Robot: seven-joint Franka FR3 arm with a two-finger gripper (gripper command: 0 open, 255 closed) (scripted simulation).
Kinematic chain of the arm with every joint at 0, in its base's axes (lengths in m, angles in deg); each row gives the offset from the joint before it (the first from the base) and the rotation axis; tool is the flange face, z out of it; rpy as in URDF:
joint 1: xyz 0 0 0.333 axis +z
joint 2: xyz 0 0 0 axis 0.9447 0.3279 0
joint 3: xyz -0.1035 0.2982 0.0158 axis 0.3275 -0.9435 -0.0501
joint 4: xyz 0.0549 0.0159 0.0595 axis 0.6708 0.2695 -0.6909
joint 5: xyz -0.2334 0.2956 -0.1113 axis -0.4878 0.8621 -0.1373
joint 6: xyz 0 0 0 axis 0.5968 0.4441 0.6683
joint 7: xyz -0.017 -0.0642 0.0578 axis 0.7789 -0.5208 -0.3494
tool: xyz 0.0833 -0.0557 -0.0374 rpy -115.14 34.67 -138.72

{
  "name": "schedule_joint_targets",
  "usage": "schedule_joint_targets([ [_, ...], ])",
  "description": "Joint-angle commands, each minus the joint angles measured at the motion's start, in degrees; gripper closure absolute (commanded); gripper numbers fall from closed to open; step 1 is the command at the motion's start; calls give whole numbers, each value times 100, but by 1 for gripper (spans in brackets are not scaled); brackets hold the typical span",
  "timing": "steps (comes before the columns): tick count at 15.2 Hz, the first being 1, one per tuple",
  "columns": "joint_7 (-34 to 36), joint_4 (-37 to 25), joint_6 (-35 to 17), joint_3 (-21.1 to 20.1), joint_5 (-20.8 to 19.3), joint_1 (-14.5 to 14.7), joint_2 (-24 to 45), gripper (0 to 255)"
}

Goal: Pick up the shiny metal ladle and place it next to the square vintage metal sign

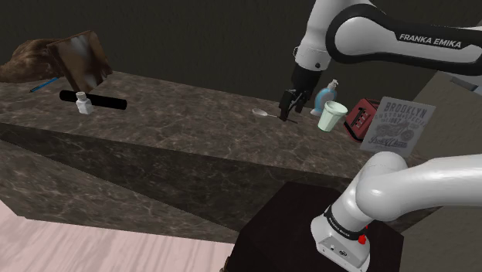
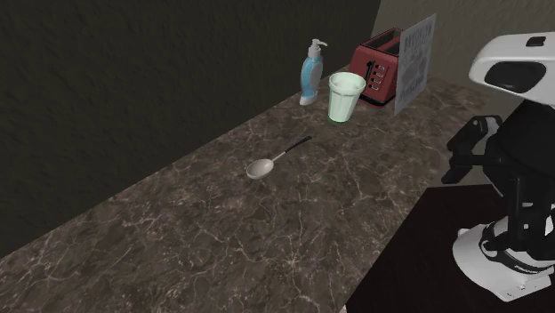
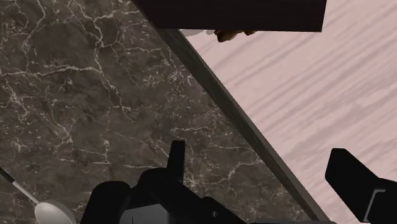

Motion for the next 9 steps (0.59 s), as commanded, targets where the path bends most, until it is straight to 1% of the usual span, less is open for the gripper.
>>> schedule_joint_targets([
  [1, 0, 0, 0, 0, 0, 0, 0, 0],
  [5, -844, 384, -483, 468, -397, -87, 50, 0],
  [9, -1676, 620, -1034, 954, -786, -191, 287, 0],
])
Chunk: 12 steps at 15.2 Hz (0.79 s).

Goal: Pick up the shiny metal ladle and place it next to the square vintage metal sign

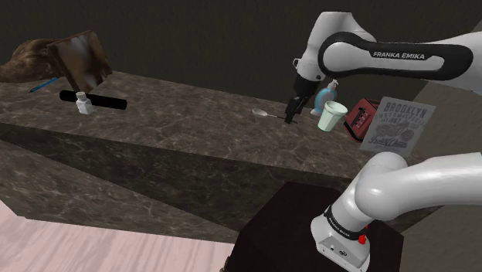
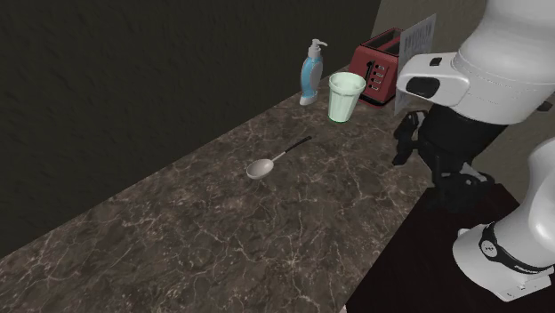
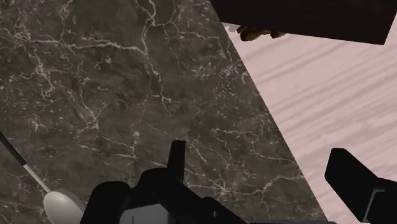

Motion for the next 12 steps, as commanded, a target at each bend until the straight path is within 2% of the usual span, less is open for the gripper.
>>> schedule_joint_targets([
  [1, -431, 61, -292, 245, -190, -48, 177, 0],
  [7, -1661, 52, -1222, 985, -625, -151, 947, 0],
  [12, -2719, -235, -1996, 1590, -738, -125, 1847, 0],
])
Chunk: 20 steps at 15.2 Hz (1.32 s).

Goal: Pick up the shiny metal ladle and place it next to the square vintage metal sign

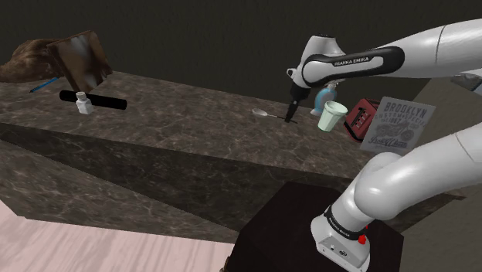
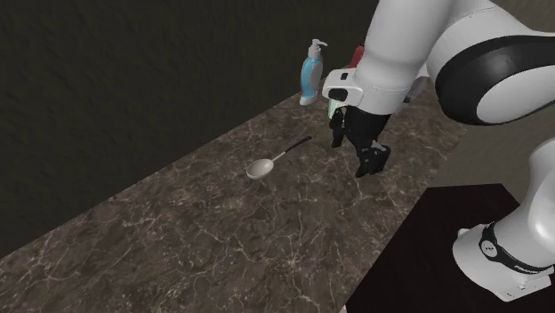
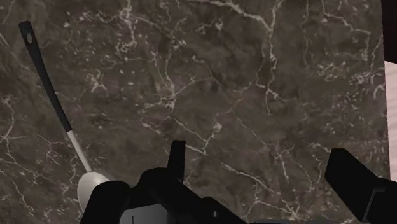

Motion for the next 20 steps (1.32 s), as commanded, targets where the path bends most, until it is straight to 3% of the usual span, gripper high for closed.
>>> schedule_joint_targets([
  [1, -472, -110, -325, 248, -9, 12, 360, 0],
  [5, -1431, -544, -865, 685, 242, 116, 1233, 0],
  [10, -2810, -1284, -1362, 1035, 993, 164, 2444, 0],
  [16, -4419, -2472, -1581, 878, 2091, -247, 3919, 0],
  [20, -4532, -2488, -1756, 795, 2237, -329, 4129, 0],
])
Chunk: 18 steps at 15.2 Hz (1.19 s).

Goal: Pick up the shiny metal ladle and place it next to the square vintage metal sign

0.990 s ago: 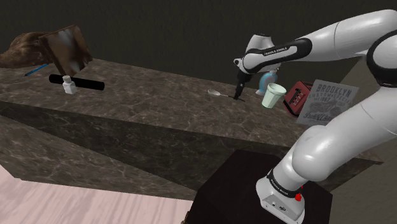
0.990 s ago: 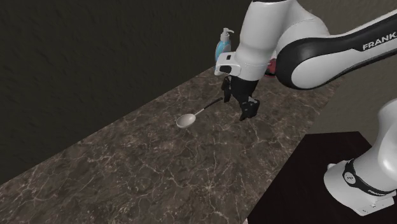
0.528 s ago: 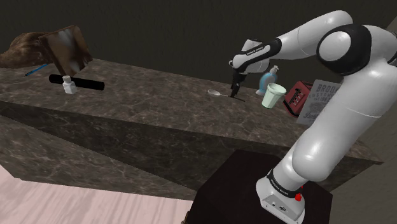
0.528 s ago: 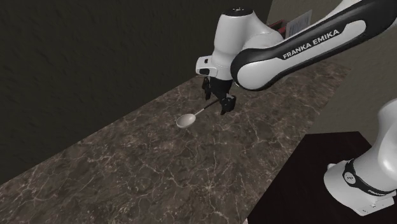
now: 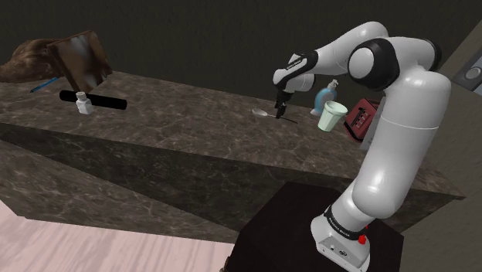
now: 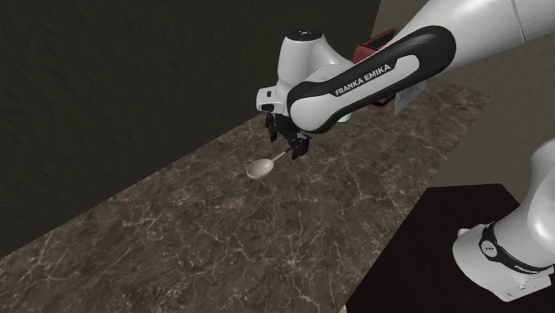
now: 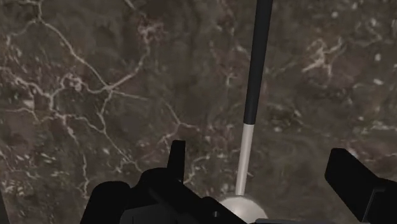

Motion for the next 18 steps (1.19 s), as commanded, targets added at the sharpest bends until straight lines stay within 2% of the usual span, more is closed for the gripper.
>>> schedule_joint_targets([
  [1, -79, -15, -103, -43, 94, -45, 129, 0],
  [4, -187, -21, -300, -129, 257, -119, 355, 0],
  [12, -187, -20, -300, -130, 256, -120, 354, 0],
  [13, -187, -20, -300, -130, 256, -120, 354, 255],
  [18, -187, -20, -300, -130, 256, -120, 354, 255],
])
